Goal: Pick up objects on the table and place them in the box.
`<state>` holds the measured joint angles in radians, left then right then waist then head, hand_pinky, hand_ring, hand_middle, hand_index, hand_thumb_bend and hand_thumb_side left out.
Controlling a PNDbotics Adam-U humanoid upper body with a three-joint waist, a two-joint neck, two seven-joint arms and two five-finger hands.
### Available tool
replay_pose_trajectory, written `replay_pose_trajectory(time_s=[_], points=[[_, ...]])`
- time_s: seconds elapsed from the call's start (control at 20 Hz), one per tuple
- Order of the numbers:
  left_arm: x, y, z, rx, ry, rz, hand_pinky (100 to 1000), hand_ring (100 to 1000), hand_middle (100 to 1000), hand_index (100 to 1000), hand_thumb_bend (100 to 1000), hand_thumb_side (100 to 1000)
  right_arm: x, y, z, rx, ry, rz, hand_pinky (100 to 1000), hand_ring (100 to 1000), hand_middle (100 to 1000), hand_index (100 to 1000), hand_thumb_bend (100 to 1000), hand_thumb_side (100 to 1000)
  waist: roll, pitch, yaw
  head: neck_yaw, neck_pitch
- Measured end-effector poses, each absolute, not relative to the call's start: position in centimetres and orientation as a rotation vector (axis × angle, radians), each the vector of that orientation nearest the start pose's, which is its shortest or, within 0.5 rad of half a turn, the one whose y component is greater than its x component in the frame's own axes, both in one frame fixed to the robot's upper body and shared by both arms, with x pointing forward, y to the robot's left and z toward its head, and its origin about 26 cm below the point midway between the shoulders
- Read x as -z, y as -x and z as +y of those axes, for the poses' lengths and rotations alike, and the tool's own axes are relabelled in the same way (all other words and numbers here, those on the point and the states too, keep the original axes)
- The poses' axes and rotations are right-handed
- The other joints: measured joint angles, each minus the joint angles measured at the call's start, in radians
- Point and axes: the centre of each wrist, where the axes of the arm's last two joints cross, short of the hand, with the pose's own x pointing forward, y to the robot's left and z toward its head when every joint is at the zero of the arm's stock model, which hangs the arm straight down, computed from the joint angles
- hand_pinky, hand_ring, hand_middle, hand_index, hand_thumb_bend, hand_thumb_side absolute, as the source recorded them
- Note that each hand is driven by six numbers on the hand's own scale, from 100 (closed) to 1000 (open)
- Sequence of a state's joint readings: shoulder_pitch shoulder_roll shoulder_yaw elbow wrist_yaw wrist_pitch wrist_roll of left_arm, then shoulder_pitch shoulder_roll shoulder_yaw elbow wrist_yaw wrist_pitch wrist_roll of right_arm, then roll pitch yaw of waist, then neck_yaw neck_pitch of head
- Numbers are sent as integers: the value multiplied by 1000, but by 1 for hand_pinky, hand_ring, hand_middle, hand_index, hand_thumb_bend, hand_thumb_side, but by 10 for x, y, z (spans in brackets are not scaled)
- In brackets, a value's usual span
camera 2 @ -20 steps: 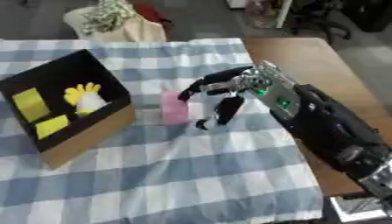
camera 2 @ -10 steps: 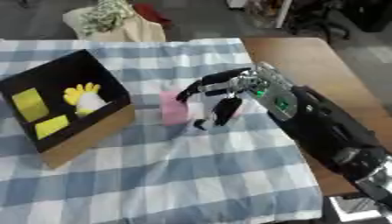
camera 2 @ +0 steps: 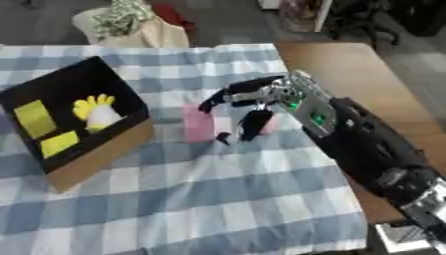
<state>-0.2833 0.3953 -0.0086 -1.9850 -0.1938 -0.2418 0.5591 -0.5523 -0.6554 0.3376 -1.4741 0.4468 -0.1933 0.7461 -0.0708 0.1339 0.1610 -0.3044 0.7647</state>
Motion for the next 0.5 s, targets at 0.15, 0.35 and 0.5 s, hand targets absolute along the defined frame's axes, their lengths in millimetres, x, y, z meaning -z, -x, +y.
replay_pose_trajectory(time_s=[0.15,0.35,0.5], points=[[-198,-299,271,98,810,3527,760,911,830,797,530,567,-167,-382,-285,-1803,336,-1348,1000,1000,902,1000,155,364,-7,-4,-10,12,0],[-198,-299,271,98,810,3527,760,912,831,798,531,567,-182,-379,-287,-1785,373,-1408,1000,1000,899,1000,144,356,-9,-7,-11,15,0],[-198,-299,271,98,808,3526,760,912,831,798,531,567,-187,-379,-290,-1768,381,-1425,1000,1000,898,1000,148,354,-9,-7,-9,8,0]])
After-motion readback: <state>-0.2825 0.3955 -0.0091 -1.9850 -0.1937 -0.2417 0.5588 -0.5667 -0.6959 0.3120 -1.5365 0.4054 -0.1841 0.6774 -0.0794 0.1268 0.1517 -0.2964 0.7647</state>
